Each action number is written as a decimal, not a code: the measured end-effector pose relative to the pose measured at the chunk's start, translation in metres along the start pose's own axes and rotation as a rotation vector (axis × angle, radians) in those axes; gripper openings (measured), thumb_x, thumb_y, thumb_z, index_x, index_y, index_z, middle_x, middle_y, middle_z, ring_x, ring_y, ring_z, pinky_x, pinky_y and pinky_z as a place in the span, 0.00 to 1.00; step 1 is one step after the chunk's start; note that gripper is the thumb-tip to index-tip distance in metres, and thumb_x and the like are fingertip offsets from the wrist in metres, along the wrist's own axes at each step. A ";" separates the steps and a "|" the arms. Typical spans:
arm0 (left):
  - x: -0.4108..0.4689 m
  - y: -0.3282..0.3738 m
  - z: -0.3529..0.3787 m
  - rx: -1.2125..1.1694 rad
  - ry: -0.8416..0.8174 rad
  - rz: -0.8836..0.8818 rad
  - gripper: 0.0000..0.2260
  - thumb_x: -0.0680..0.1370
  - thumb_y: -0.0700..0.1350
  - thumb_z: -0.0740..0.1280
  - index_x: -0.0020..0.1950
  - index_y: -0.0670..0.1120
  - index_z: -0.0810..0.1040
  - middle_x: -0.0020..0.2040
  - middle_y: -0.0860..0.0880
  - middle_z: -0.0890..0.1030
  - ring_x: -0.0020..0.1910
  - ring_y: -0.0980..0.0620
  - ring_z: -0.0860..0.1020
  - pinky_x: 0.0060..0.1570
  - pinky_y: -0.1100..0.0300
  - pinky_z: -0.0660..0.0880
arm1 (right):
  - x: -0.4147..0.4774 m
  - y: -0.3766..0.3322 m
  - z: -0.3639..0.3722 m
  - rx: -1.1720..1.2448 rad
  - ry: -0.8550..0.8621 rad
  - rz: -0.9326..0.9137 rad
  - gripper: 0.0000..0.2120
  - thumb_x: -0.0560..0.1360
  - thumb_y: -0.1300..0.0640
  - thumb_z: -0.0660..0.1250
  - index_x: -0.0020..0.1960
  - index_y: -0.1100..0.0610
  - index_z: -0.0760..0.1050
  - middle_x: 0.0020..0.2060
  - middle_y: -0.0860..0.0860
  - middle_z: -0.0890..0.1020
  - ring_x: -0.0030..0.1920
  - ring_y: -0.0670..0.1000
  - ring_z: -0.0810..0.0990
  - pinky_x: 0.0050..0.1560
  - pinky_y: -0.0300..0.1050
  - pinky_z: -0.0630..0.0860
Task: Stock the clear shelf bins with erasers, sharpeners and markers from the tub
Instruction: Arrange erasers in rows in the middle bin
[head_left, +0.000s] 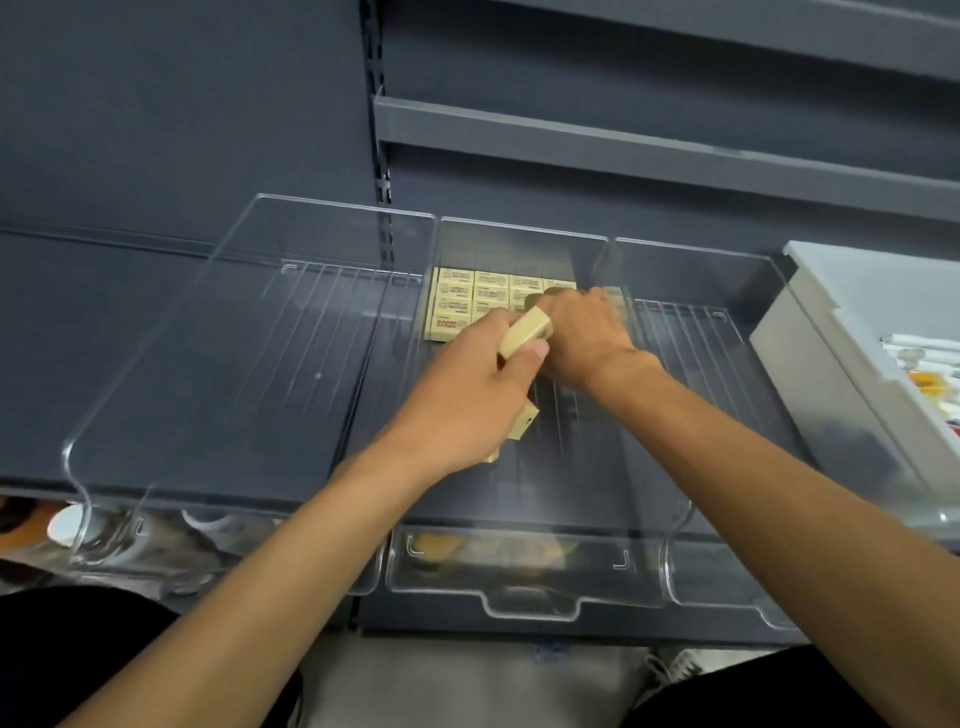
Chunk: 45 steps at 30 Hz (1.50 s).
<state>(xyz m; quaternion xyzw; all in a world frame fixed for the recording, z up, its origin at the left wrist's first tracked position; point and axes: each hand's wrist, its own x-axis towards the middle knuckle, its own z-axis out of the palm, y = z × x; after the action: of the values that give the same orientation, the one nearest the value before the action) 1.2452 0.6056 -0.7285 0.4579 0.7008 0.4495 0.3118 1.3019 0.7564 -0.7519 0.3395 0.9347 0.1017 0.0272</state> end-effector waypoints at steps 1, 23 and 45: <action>0.000 -0.001 0.001 0.019 -0.003 0.021 0.04 0.84 0.49 0.59 0.55 0.54 0.72 0.42 0.54 0.77 0.33 0.58 0.75 0.33 0.62 0.69 | -0.001 0.001 0.000 0.037 0.014 0.009 0.12 0.77 0.58 0.61 0.60 0.58 0.68 0.53 0.58 0.80 0.53 0.62 0.79 0.50 0.50 0.68; -0.007 -0.006 0.010 0.492 0.077 0.224 0.08 0.79 0.51 0.63 0.57 0.58 0.76 0.46 0.59 0.80 0.45 0.56 0.78 0.47 0.50 0.76 | -0.103 0.027 -0.015 0.760 0.292 -0.236 0.15 0.76 0.46 0.65 0.61 0.47 0.73 0.42 0.39 0.83 0.50 0.35 0.78 0.66 0.33 0.57; -0.001 -0.011 0.022 0.522 0.090 0.319 0.04 0.76 0.53 0.66 0.50 0.58 0.79 0.34 0.60 0.77 0.37 0.58 0.76 0.42 0.53 0.76 | -0.119 0.042 -0.004 0.755 0.307 -0.168 0.13 0.73 0.43 0.70 0.52 0.49 0.73 0.43 0.38 0.78 0.47 0.42 0.77 0.58 0.34 0.64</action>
<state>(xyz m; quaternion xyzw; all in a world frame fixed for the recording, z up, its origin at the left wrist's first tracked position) 1.2600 0.6104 -0.7471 0.6064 0.7250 0.3172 0.0780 1.4195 0.7108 -0.7409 0.2290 0.9241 -0.2014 -0.2305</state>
